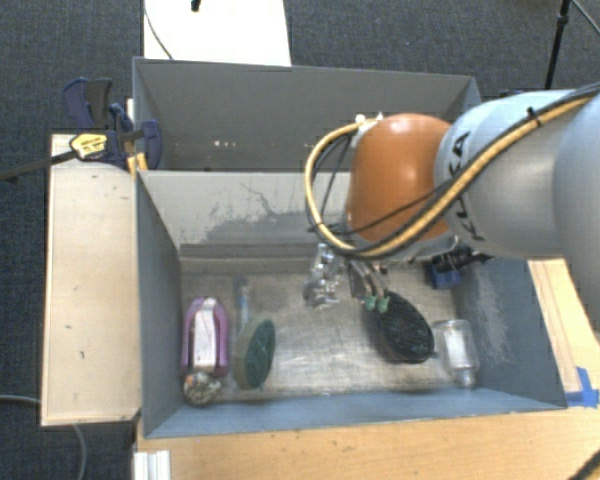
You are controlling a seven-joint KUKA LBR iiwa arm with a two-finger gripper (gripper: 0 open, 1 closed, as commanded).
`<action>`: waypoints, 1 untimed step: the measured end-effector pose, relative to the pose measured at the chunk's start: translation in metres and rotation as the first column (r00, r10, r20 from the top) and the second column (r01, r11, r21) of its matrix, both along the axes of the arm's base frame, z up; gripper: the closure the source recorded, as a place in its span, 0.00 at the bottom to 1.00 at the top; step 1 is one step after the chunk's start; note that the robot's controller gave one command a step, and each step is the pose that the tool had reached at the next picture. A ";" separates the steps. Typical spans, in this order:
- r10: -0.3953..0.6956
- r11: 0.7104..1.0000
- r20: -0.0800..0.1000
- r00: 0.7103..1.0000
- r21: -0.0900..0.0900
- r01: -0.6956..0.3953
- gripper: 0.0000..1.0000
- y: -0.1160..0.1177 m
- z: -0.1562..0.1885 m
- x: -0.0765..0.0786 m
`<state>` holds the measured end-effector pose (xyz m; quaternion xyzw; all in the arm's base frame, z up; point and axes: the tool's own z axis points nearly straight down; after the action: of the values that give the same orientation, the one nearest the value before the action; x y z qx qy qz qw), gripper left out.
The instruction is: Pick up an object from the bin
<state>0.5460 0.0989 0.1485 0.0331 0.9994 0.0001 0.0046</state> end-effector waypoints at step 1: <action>0.004 1.000 -0.007 1.000 0.001 -0.004 0.00 0.003 -0.004 -0.002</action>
Offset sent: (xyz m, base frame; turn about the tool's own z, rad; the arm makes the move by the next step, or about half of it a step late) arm 0.0000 0.0000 0.0000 0.0000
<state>0.5440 0.1018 0.1445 0.0310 0.9995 0.0003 0.0010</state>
